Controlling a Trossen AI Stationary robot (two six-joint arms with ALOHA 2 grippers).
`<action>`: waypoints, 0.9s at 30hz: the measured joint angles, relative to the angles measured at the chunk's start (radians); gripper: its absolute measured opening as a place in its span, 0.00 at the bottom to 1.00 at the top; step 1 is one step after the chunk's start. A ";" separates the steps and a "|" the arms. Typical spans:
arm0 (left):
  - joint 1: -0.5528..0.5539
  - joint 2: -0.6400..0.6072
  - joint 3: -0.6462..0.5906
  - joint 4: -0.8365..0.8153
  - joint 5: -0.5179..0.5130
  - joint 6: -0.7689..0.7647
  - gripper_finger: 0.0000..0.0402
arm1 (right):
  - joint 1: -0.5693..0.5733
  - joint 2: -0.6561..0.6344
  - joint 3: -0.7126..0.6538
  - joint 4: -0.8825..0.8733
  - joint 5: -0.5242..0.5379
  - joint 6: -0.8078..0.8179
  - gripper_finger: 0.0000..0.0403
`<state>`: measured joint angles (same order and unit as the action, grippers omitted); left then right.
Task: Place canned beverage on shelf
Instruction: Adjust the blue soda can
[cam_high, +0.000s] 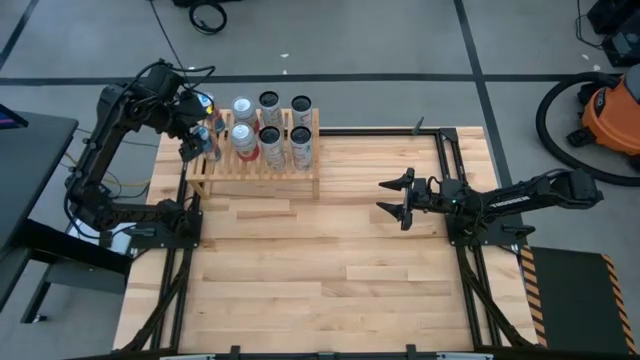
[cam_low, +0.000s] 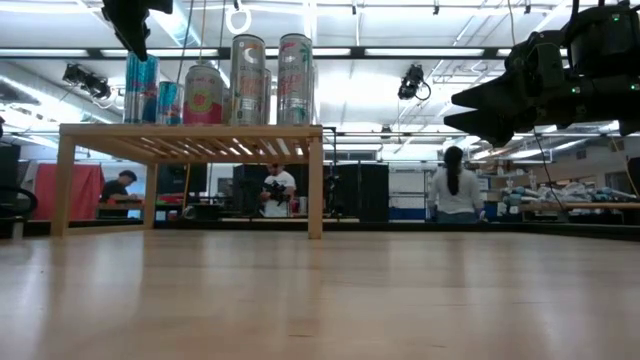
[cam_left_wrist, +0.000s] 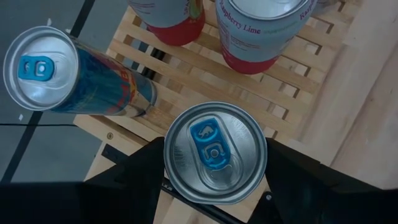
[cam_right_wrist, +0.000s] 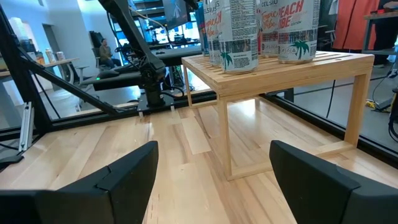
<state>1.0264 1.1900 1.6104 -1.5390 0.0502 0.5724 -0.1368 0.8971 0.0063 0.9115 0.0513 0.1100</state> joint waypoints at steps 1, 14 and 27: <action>0.000 0.000 0.000 0.000 0.000 0.000 0.63 | 0.000 0.000 0.000 0.000 0.000 0.000 0.79; 0.000 0.000 0.000 -0.013 0.030 0.011 0.67 | 0.000 0.000 0.000 0.000 0.000 0.000 0.79; 0.000 -0.002 0.002 -0.013 -0.031 -0.010 0.78 | 0.000 0.000 0.000 0.000 0.000 0.000 0.79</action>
<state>1.0260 1.1883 1.6123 -1.5522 0.0188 0.5627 -0.1368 0.8970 0.0063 0.9115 0.0513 0.1097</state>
